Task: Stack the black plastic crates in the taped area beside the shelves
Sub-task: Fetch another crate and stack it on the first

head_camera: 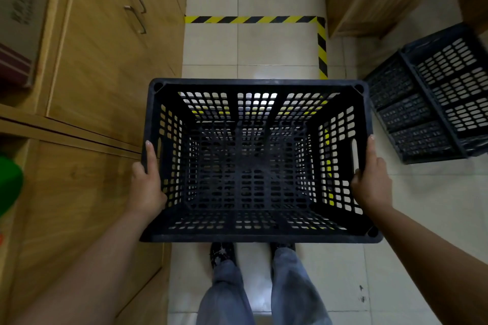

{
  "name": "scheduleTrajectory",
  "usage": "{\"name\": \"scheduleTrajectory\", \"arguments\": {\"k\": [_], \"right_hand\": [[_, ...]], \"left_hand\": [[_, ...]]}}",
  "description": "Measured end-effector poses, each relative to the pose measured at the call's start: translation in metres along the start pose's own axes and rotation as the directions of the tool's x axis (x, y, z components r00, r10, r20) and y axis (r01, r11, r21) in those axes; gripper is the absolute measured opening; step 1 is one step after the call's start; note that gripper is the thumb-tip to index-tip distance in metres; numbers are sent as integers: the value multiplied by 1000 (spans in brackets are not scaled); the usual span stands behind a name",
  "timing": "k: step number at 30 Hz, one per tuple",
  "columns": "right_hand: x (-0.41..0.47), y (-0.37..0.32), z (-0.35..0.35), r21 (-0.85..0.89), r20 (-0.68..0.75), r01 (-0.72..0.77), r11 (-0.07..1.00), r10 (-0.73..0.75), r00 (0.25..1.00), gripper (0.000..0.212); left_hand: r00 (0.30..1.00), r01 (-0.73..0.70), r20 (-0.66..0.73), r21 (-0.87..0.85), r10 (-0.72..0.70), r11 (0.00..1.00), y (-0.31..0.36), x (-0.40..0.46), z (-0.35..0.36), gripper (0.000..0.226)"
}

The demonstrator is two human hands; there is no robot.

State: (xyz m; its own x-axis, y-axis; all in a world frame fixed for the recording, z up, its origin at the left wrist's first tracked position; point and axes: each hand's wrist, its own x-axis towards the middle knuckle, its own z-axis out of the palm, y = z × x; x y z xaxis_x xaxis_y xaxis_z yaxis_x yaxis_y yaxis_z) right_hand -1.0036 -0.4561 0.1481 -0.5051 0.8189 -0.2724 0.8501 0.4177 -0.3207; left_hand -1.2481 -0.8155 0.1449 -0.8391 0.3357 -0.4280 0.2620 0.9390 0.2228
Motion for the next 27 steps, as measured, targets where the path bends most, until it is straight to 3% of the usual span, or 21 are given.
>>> {"name": "scheduleTrajectory", "arguments": {"k": [4,9,12,16,22,24,27], "right_hand": [[-3,9,0,40,-2,85,996,-85,996,88],[-49,43,17,-117,-45,191,975,-198,979,79],[-82,54,22,-157,-43,233,960,-242,969,79],[-98,64,28,-184,23,321,929,-322,946,88],[-100,66,22,-145,66,338,930,-331,941,97],[-101,65,21,-142,74,322,936,-315,946,98],[-101,63,19,-158,67,328,931,-321,945,98]], "left_hand": [[1000,21,3,90,-22,996,1,0,3,121],[999,-16,-47,167,24,986,2,-31,21,105],[997,-34,-63,184,46,982,1,-50,32,106],[1000,5,18,202,-9,979,10,-62,32,121],[985,-90,168,325,36,941,23,-91,38,134],[977,-115,207,336,46,935,21,-102,46,134],[988,-76,149,313,30,947,25,-113,55,123]]}}
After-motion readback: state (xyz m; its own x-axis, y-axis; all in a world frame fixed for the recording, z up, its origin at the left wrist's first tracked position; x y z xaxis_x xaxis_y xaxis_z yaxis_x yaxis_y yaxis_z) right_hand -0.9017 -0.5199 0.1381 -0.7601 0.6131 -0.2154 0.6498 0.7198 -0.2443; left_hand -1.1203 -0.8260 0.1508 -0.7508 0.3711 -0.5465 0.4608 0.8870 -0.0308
